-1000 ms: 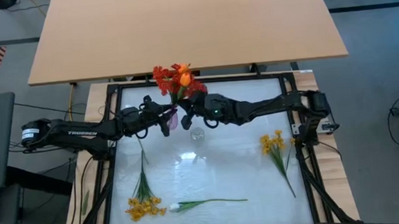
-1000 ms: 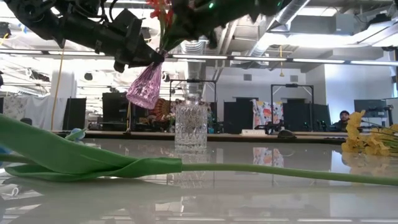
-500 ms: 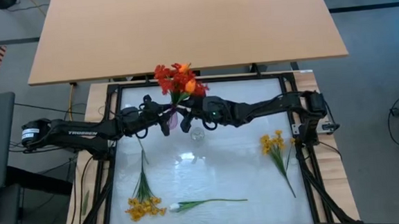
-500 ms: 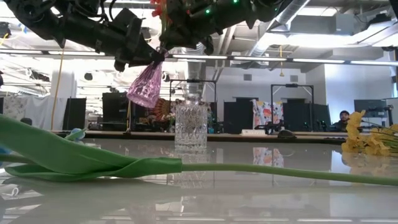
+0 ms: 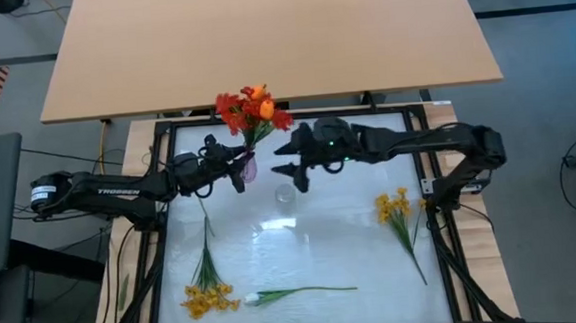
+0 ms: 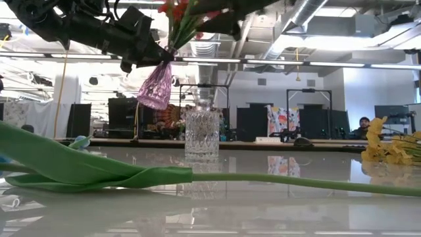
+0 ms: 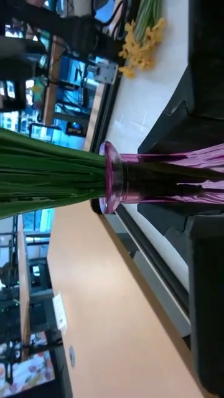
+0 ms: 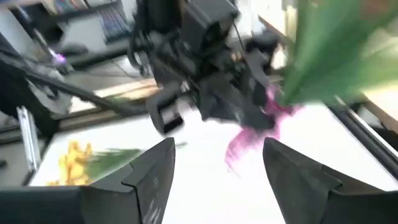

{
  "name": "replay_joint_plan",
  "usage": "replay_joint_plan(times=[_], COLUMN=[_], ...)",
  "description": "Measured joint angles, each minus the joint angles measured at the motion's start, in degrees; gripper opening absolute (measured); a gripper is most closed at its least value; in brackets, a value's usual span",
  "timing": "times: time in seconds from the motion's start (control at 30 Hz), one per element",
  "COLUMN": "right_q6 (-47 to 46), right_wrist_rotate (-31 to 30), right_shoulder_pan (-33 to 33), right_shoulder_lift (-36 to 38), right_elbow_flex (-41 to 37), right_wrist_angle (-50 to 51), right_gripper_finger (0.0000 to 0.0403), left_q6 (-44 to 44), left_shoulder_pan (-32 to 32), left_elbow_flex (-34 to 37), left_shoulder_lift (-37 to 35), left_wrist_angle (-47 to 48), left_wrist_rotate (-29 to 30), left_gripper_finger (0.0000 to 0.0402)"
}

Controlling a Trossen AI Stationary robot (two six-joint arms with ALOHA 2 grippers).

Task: Sort flowers into vase by color
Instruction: Put the orange tulip into the violet vase

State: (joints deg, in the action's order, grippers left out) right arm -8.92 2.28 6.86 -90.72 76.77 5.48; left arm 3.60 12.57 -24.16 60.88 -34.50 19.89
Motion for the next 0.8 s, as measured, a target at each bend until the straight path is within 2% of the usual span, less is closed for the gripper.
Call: replay_joint_plan(times=[0.1,0.23,0.37,0.5,0.67,0.8], right_q6=[0.0,-2.9,-4.6,-4.6,-5.5,-6.7], right_wrist_rotate=[-0.1,-0.1,-0.5,-0.5,-0.5,-0.5], right_shoulder_pan=[0.0,-0.3,-1.5,-2.8,-4.4,-5.0], right_shoulder_lift=[2.4,3.9,3.1,0.6,-2.7,-3.6], right_elbow_flex=[-0.1,-0.1,-0.1,-0.1,-0.1,-0.1], right_wrist_angle=[7.3,12.3,13.1,11.4,9.7,6.9], right_gripper_finger=[0.0270,0.0270,0.0270,0.0270,0.0270,0.0270], left_q6=[0.1,1.6,-2.9,-6.9,-8.1,-9.7], left_shoulder_pan=[0.4,1.6,4.1,7.2,10.8,13.5], left_elbow_flex=[1.1,9.5,16.5,18.5,21.1,22.5], left_shoulder_lift=[0.0,0.2,0.1,0.1,0.2,2.1], left_wrist_angle=[-1.8,-15.7,-26.9,-26.5,-27.5,-31.3], left_wrist_rotate=[0.8,1.2,1.6,-3.8,-4.5,-9.1], left_gripper_finger=[0.0083,0.0083,0.0093,0.0102,0.0093,0.0093])
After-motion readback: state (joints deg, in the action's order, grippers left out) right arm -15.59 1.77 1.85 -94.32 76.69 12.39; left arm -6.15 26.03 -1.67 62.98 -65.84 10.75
